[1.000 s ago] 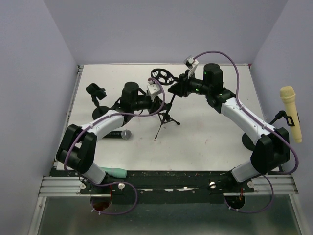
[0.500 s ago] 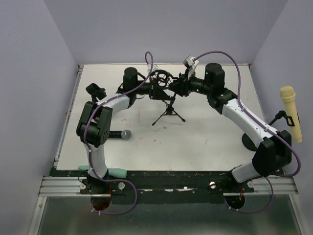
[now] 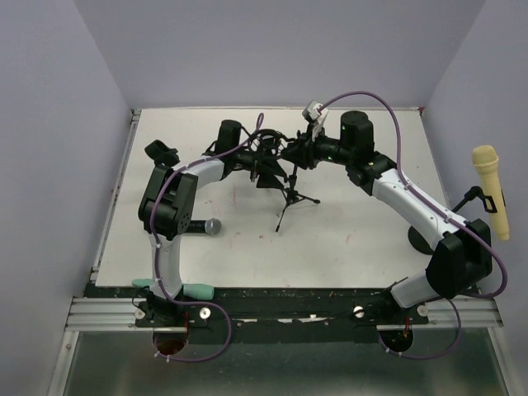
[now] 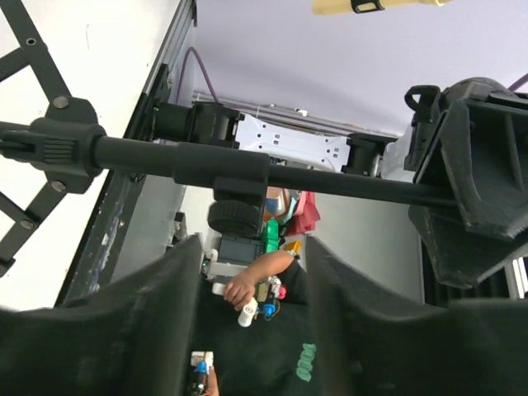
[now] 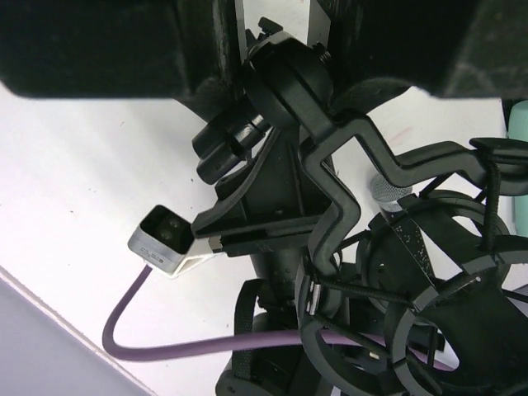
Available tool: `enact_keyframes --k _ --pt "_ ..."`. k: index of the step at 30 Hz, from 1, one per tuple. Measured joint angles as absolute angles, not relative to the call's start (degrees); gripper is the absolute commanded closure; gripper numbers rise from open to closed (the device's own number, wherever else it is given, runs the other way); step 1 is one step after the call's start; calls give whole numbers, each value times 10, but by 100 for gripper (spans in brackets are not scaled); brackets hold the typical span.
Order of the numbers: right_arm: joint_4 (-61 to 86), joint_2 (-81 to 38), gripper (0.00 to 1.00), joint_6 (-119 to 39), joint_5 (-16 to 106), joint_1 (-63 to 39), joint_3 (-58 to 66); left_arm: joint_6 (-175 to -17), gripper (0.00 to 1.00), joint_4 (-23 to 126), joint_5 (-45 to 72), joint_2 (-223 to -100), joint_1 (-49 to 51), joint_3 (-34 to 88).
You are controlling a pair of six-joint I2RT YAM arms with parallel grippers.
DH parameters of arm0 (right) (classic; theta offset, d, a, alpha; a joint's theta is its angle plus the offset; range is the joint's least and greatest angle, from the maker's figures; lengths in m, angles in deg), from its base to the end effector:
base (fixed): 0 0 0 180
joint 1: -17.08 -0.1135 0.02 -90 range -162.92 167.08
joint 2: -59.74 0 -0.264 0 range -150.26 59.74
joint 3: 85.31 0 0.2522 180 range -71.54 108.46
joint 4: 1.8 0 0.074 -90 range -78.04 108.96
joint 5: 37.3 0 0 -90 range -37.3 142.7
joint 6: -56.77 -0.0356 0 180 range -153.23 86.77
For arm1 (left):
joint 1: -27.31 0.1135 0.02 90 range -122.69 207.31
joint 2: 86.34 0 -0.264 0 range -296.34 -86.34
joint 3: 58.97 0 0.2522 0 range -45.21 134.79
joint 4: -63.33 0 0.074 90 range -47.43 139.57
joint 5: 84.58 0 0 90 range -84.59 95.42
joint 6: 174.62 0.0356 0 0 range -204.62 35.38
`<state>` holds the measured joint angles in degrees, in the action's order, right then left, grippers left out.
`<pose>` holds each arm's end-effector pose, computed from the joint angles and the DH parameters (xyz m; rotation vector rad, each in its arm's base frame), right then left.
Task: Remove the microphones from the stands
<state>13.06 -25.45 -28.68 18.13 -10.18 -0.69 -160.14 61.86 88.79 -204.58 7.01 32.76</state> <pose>0.3016 0.1781 0.3466 -0.9139 1.6330 0.8285 0.4000 -0.1857 0.1969 -0.0198 -2.0683 1.9019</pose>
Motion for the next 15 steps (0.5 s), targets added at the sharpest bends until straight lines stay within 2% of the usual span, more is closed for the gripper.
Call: enact_keyframes --k 2,3,9,15 --pt "131 -254 99 -286 183 -102 -7 -1598 8 612 891 -2044 72 331" --pt "131 -254 99 -287 185 -102 -7 -1593 1 603 891 -2042 75 336" --pt "131 -254 99 -288 187 -101 -7 -1536 1 541 884 -2003 94 336" --pt "131 -257 99 -302 189 -99 -7 -1307 1 305 751 -1969 135 410"
